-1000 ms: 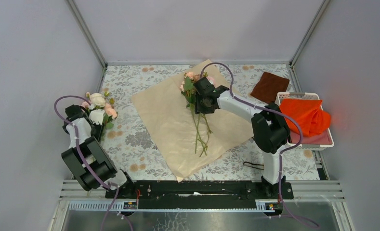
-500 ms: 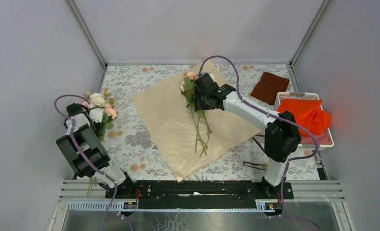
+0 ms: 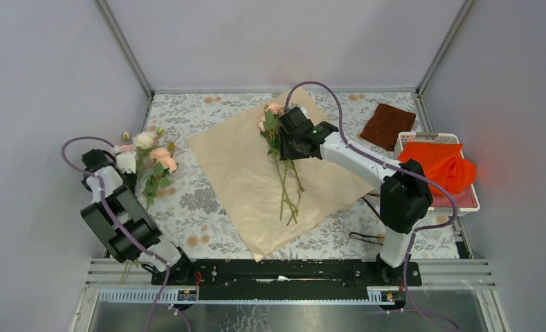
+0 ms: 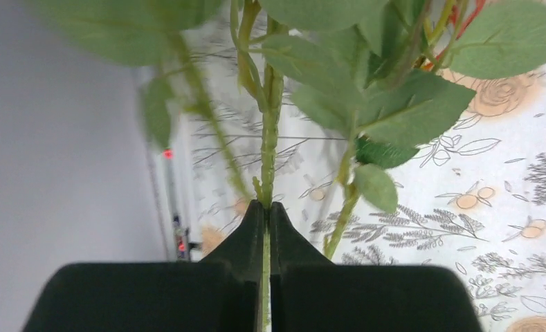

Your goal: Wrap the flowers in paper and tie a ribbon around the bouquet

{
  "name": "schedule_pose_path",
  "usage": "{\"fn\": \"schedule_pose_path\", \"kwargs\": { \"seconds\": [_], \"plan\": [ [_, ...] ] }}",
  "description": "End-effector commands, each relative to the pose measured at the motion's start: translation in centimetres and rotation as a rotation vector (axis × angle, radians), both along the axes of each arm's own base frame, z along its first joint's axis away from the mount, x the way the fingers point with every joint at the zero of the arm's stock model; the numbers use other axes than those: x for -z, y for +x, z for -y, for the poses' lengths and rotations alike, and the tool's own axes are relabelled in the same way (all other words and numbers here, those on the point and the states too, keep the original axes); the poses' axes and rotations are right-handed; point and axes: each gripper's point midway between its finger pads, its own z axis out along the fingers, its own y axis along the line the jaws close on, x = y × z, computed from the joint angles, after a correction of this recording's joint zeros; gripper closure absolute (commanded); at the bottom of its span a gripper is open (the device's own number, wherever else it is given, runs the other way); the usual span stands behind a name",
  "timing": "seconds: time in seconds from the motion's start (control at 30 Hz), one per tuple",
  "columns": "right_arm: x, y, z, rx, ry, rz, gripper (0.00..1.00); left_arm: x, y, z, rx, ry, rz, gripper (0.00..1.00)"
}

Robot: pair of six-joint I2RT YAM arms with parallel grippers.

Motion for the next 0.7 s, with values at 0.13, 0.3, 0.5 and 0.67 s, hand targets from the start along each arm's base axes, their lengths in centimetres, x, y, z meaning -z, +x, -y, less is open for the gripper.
{"fn": "schedule_pose_path", "kwargs": {
  "seconds": [0.13, 0.3, 0.5, 0.67],
  "plan": [
    [-5.8, -0.9, -2.4, -0.108, 0.038, 0.163, 0.49, -20.4, 5.6, 1.8, 0.013, 0.021, 0.677, 1.00],
    [-10.9, -4.9, -11.6, -0.438, 0.191, 0.343, 0.47, -29.5, 6.5, 11.7, 0.221, -0.411, 0.946, 1.00],
    [-18.7, -10.4, -21.6, -0.709, 0.696, 0.500, 0.35, -32.7, 6.7, 22.8, 0.417, -0.773, 0.914, 1.00],
    [-21.2, -9.6, -23.6, -0.657, 0.779, 0.622, 0.16, -32.5, 6.8, 27.0, 0.461, -0.899, 0.829, 1.00]
  ]
}}
